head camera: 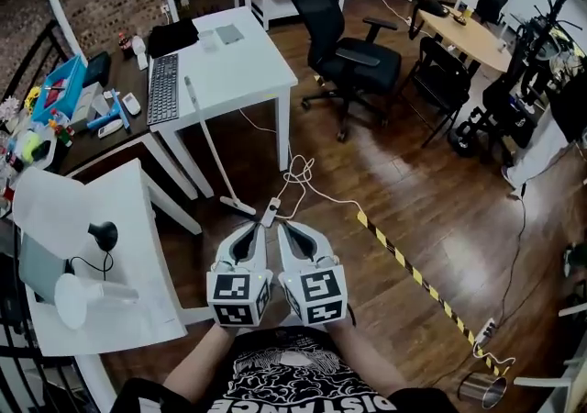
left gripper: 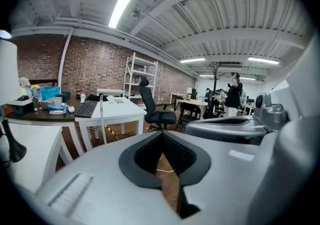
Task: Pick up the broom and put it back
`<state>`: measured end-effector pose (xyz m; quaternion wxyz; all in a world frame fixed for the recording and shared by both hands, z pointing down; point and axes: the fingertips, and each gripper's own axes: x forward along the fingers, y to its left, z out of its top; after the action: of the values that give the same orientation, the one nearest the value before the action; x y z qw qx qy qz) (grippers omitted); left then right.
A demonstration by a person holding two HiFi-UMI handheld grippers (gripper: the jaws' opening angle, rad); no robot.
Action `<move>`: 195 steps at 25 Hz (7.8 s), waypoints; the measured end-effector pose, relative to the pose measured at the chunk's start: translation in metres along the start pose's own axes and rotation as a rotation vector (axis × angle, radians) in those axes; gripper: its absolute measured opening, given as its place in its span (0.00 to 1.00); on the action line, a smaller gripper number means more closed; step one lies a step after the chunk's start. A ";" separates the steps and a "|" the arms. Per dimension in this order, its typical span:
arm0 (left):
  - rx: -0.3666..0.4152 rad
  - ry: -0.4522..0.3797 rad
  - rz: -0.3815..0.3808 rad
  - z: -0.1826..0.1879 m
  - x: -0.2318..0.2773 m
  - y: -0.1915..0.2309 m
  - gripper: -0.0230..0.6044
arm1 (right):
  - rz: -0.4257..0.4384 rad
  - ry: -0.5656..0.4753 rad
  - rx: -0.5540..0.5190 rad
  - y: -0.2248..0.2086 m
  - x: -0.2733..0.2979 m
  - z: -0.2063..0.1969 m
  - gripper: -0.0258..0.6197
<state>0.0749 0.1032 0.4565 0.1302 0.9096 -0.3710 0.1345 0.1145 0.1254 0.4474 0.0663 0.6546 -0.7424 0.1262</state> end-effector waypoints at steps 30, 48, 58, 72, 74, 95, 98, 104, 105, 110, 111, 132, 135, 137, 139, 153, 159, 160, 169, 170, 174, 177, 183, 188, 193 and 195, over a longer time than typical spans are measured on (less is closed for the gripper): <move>-0.109 -0.062 0.300 0.058 0.110 0.153 0.05 | 0.314 0.040 -0.074 -0.002 0.200 0.046 0.04; -0.181 -0.096 0.334 0.108 0.171 0.289 0.05 | 0.346 0.077 -0.119 0.023 0.368 0.081 0.11; -0.200 -0.082 0.295 0.110 0.196 0.327 0.05 | 0.308 0.111 -0.117 0.022 0.441 0.076 0.17; -0.206 -0.058 0.337 0.117 0.219 0.363 0.05 | 0.327 0.168 -0.048 0.016 0.522 0.052 0.23; -0.207 -0.054 0.343 0.117 0.221 0.366 0.05 | 0.327 0.180 -0.054 0.017 0.532 0.047 0.23; -0.196 0.001 0.402 0.100 0.210 0.393 0.05 | 0.296 0.266 -0.082 0.012 0.602 0.011 0.27; -0.201 0.003 0.419 0.099 0.207 0.398 0.05 | 0.288 0.282 -0.082 0.012 0.608 0.007 0.27; -0.210 0.002 0.437 0.099 0.206 0.404 0.05 | 0.277 0.277 -0.112 0.009 0.610 0.008 0.19; -0.210 0.002 0.439 0.099 0.206 0.404 0.05 | 0.277 0.277 -0.111 0.008 0.609 0.008 0.19; -0.215 -0.008 0.444 0.099 0.205 0.401 0.05 | 0.280 0.278 -0.101 0.006 0.602 0.006 0.19; -0.217 -0.010 0.446 0.099 0.203 0.401 0.05 | 0.284 0.277 -0.101 0.007 0.600 0.006 0.19; -0.225 -0.070 0.409 0.091 0.186 0.365 0.05 | 0.332 0.147 -0.105 0.017 0.492 0.039 0.19; -0.199 -0.087 0.409 0.096 0.184 0.362 0.05 | 0.351 0.108 -0.119 0.021 0.481 0.060 0.19; -0.177 -0.104 0.416 0.102 0.181 0.363 0.05 | 0.362 0.073 -0.131 0.023 0.473 0.078 0.19; -0.165 -0.122 0.421 0.109 0.178 0.364 0.05 | 0.373 0.039 -0.143 0.026 0.465 0.096 0.19; -0.149 -0.179 0.407 0.129 0.174 0.351 0.05 | 0.374 -0.073 -0.182 0.025 0.425 0.157 0.20; -0.146 -0.180 0.393 0.129 0.177 0.347 0.05 | 0.355 -0.063 -0.168 0.018 0.424 0.151 0.19; -0.145 -0.180 0.391 0.129 0.177 0.346 0.05 | 0.354 -0.062 -0.167 0.018 0.424 0.150 0.19; -0.146 -0.160 0.382 0.122 0.179 0.347 0.05 | 0.340 -0.017 -0.145 0.013 0.439 0.121 0.19; -0.146 -0.156 0.383 0.121 0.179 0.348 0.05 | 0.341 -0.005 -0.144 0.013 0.442 0.115 0.20; -0.154 -0.135 0.391 0.115 0.180 0.353 0.05 | 0.357 0.043 -0.150 0.017 0.455 0.090 0.20; -0.160 -0.120 0.395 0.109 0.183 0.359 0.05 | 0.365 0.073 -0.149 0.019 0.465 0.074 0.19; -0.183 -0.087 0.403 0.099 0.191 0.372 0.05 | 0.374 0.132 -0.144 0.024 0.486 0.050 0.20; -0.189 -0.078 0.404 0.094 0.196 0.377 0.05 | 0.368 0.155 -0.141 0.024 0.501 0.035 0.20; -0.198 -0.072 0.406 0.090 0.197 0.381 0.05 | 0.367 0.187 -0.148 0.027 0.513 0.020 0.20; -0.201 -0.071 0.406 0.090 0.196 0.382 0.05 | 0.366 0.202 -0.153 0.028 0.516 0.014 0.20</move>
<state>-0.0477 -0.3163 0.4924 0.1774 0.8028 -0.5623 0.0882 0.0189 -0.3684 0.5675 0.1656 0.4862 -0.8458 0.1444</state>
